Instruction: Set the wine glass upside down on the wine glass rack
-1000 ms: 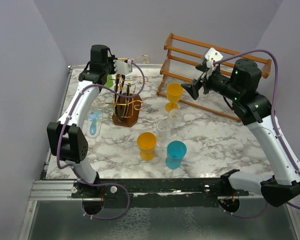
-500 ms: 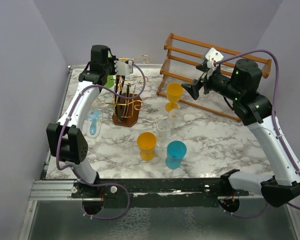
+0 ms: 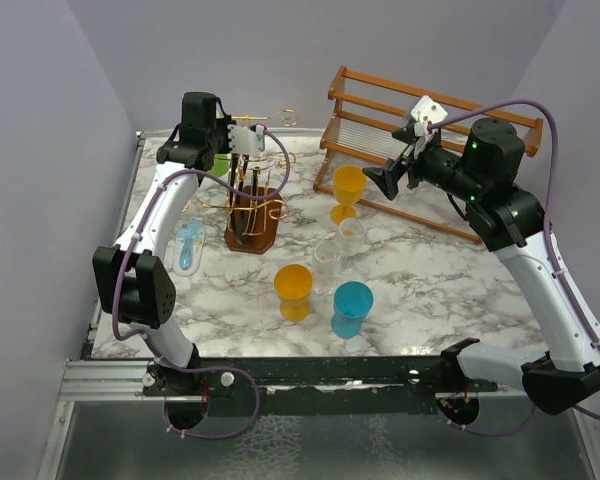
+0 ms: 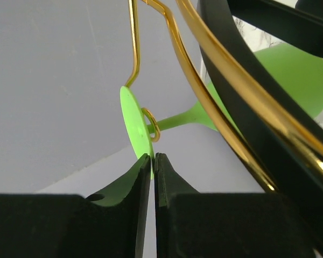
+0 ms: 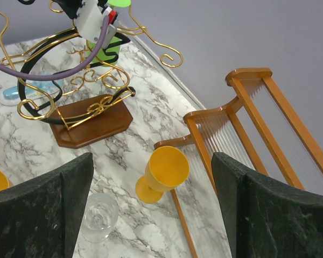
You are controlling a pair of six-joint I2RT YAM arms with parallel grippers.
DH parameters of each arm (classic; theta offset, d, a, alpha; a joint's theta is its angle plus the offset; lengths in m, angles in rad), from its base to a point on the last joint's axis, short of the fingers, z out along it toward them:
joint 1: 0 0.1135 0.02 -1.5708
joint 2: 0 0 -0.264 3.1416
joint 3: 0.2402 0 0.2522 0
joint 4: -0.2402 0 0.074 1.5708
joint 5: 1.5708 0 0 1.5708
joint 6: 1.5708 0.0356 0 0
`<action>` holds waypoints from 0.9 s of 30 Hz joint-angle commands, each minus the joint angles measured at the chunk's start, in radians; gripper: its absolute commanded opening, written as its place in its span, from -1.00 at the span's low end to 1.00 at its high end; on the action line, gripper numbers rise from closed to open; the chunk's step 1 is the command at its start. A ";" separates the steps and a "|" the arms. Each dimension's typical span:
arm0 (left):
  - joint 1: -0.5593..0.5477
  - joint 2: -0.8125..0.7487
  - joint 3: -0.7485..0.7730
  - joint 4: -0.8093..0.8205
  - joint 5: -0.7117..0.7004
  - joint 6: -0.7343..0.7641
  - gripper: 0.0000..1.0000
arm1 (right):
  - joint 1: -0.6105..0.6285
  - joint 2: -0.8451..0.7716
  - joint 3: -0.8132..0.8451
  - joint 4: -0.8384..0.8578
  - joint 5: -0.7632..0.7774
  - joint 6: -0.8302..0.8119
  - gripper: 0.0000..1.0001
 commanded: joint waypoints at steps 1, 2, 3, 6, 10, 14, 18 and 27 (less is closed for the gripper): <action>-0.004 -0.003 0.034 -0.035 -0.002 0.008 -0.73 | -0.001 -0.019 -0.006 0.031 -0.018 -0.011 0.80; -0.004 -0.003 0.036 -0.036 -0.001 0.007 -0.70 | -0.001 -0.020 -0.007 0.031 -0.017 -0.011 0.80; -0.003 -0.004 0.038 -0.038 0.001 0.005 -0.66 | -0.001 -0.020 -0.008 0.031 -0.017 -0.011 0.80; -0.004 -0.010 0.044 -0.042 0.007 -0.001 -0.59 | -0.001 -0.021 -0.010 0.033 -0.011 -0.014 0.80; -0.003 -0.018 0.049 -0.047 0.017 -0.009 -0.53 | -0.001 -0.022 -0.009 0.033 -0.003 -0.017 0.81; -0.003 -0.032 0.049 -0.055 0.031 -0.018 -0.39 | -0.001 -0.025 -0.011 0.032 -0.001 -0.020 0.81; -0.004 -0.044 0.046 -0.055 0.043 -0.035 -0.29 | -0.001 -0.025 -0.015 0.032 0.009 -0.024 0.81; -0.002 -0.113 0.001 -0.040 0.076 -0.062 -0.01 | -0.001 -0.015 -0.022 -0.005 0.033 -0.051 0.81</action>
